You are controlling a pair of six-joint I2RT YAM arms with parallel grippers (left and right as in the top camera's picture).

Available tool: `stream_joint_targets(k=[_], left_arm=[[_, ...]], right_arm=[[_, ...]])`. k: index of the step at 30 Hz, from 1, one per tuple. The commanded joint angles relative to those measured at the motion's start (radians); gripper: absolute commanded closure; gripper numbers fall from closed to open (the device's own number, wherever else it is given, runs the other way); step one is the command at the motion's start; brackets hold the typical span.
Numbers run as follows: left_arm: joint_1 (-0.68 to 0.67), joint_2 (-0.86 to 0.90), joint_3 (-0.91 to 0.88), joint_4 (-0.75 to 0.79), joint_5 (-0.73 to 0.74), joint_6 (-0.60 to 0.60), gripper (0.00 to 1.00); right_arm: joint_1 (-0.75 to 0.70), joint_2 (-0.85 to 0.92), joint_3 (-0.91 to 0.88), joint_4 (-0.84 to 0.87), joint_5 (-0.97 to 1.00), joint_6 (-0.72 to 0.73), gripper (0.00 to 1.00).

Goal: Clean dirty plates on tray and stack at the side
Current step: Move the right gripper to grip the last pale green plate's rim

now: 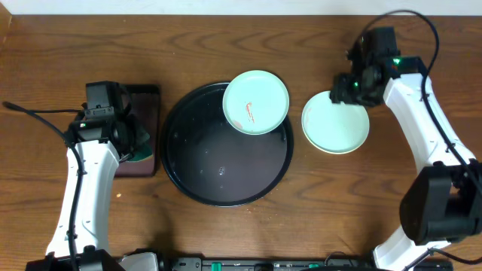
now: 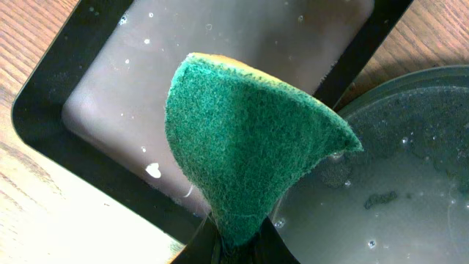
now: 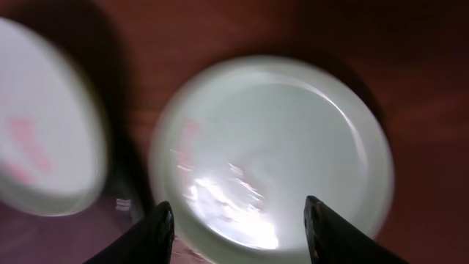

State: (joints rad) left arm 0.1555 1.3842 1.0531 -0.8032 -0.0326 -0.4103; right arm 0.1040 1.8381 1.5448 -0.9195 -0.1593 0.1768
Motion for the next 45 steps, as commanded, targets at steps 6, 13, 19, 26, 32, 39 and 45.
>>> stream_joint_targets(k=[6, 13, 19, 26, 32, 39, 45], left_arm=[[0.003, 0.001, -0.004, 0.002, -0.011, 0.016, 0.93], [0.003, 0.001, -0.004, 0.0, -0.011, 0.016, 0.93], [0.003, 0.001, -0.004, 0.0, -0.011, 0.016, 0.93], [0.003, 0.001, -0.004, 0.0, -0.011, 0.016, 0.93], [0.003, 0.001, -0.004, 0.0, -0.011, 0.016, 0.93], [0.003, 0.001, -0.004, 0.0, -0.012, 0.017, 0.92], [0.003, 0.001, -0.004, 0.0, -0.011, 0.017, 0.93]], right_arm=[[0.109, 0.249, 0.258, -0.012, -0.17, -0.178, 0.41], [0.169, 0.375, 0.299, 0.039, -0.182, -0.209, 0.47], [0.209, 0.406, 0.299, 0.079, -0.14, -0.207, 0.68], [0.212, 0.406, 0.299, 0.066, -0.103, -0.189, 0.89], [0.22, 0.407, 0.293, 0.071, -0.048, -0.189, 0.82], [0.249, 0.425, 0.291, 0.105, -0.024, -0.189, 0.82], [0.256, 0.446, 0.291, 0.105, -0.024, -0.189, 0.96]])
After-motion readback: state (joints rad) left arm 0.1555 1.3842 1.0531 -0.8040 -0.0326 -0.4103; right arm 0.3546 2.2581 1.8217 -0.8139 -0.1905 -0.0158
